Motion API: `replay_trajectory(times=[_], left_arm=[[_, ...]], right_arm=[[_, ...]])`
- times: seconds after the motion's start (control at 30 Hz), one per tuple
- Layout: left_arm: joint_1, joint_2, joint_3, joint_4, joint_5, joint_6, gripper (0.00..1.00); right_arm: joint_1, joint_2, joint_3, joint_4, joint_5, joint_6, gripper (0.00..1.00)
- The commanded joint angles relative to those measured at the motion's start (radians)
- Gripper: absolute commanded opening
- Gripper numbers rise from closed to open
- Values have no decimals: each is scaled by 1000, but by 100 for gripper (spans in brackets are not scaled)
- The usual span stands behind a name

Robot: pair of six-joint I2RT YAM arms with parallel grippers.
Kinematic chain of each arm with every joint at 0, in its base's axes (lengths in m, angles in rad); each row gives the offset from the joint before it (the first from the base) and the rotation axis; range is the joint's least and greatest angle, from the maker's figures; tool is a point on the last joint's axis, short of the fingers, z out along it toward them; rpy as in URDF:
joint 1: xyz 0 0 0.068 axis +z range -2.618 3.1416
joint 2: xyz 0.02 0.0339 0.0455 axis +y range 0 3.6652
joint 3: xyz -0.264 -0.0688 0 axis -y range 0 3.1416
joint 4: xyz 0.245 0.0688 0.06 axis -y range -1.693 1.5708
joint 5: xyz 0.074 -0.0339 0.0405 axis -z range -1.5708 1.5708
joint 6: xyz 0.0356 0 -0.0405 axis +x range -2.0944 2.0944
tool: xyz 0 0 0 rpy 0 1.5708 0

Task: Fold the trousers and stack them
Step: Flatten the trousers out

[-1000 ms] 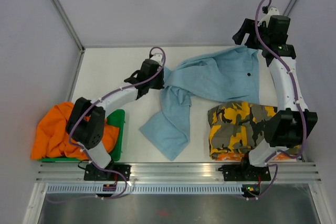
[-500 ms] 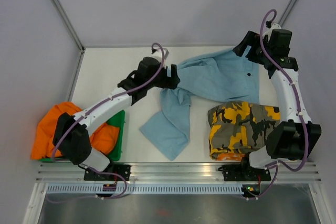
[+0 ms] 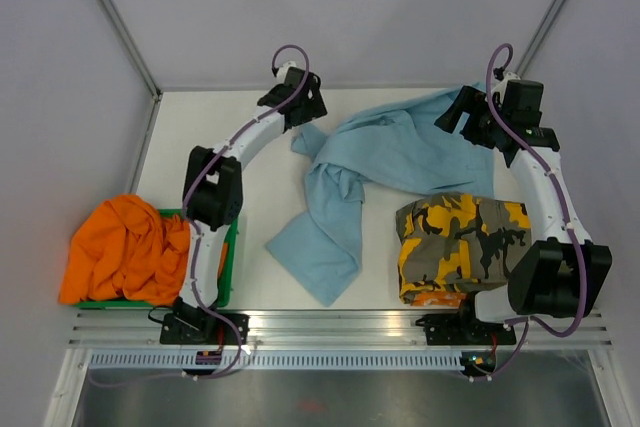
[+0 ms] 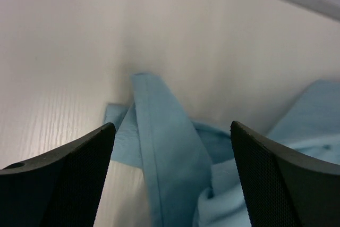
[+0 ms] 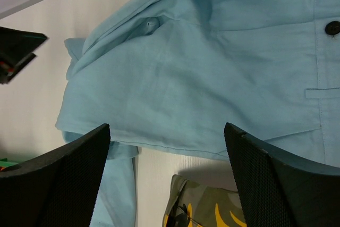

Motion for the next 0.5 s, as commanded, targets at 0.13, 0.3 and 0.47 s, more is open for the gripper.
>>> replay_trajectory(times=[0.13, 0.3, 0.47], left_arm=[[5, 174, 99, -145, -120, -139, 91], [8, 226, 96, -89, -53, -162, 82], [8, 237, 75, -43, -33, -165, 34]], right_arm=[[4, -26, -24, -14, 3, -25, 95], [4, -33, -48, -18, 0, -25, 95], [4, -26, -52, -35, 8, -39, 95]])
